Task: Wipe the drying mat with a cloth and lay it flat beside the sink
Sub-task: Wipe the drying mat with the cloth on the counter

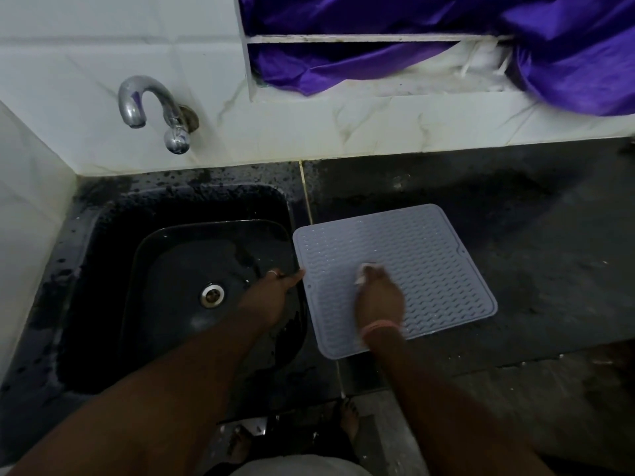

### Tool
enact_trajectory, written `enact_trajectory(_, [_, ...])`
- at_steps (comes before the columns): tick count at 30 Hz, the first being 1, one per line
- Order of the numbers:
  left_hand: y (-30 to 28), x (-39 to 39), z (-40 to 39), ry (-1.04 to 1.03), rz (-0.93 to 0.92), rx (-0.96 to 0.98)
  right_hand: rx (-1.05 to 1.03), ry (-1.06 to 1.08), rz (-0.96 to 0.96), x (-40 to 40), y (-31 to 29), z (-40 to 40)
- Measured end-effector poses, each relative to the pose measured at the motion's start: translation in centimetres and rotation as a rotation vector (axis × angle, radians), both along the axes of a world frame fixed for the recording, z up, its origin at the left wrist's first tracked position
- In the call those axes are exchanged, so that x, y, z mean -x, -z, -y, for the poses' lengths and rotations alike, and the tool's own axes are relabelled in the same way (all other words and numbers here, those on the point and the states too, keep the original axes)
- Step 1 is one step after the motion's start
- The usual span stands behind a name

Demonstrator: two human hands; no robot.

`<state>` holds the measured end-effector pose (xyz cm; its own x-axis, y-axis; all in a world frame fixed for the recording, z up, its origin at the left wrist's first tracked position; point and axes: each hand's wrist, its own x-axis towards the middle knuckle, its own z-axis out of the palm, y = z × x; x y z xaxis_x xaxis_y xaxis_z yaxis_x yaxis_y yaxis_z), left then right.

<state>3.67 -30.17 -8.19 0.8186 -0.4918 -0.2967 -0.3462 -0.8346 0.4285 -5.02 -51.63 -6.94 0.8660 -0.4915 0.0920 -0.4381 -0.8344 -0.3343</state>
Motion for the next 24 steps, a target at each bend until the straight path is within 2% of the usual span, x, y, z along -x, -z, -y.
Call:
enact_trajectory(3, [-0.5,-1.0,-0.4,0.054,0.012,-0.018,-0.131,-0.367,-0.023,1.2,1.1,-9.3])
enact_trajectory(5, [-0.9,-1.9,-0.7,0.075,-0.007,-0.02,-0.373,-0.487,-0.028,1.6,0.6,-10.8])
enact_trajectory(7, [-1.0,-2.6,-0.9,0.117,-0.034,-0.065,-0.516,-0.415,0.084,1.2,-0.5,-8.4])
enact_trajectory(9, [-1.1,-2.9,-0.9,0.127,-0.032,-0.092,-0.587,-0.253,0.209,0.9,-1.9,-4.4])
enact_trajectory(11, [-1.1,-2.7,-0.6,0.099,-0.04,-0.116,-0.543,-0.109,0.265,0.2,-2.7,0.4])
enact_trajectory(14, [-1.1,-1.8,0.0,0.071,-0.046,-0.173,-0.331,0.192,0.084,-1.1,-2.2,6.5])
enact_trajectory(16, [-1.1,-1.5,0.2,0.074,-0.055,-0.225,-0.204,0.281,-0.01,-1.7,-1.3,6.4])
enact_trajectory(18, [-1.3,-1.4,0.6,0.076,-0.062,-0.252,-0.084,0.162,0.012,-1.5,-0.3,2.5])
enact_trajectory(20, [-1.4,-1.6,0.6,0.091,-0.062,-0.256,-0.093,-0.066,0.049,-0.5,0.8,-3.1])
enact_trajectory(23, [-1.6,-2.1,0.4,0.142,-0.07,-0.247,-0.306,-0.443,0.06,0.4,0.8,-8.5])
enact_trajectory(24, [-1.8,-2.4,0.3,0.16,-0.073,-0.238,-0.416,-0.499,0.07,0.3,0.2,-8.6])
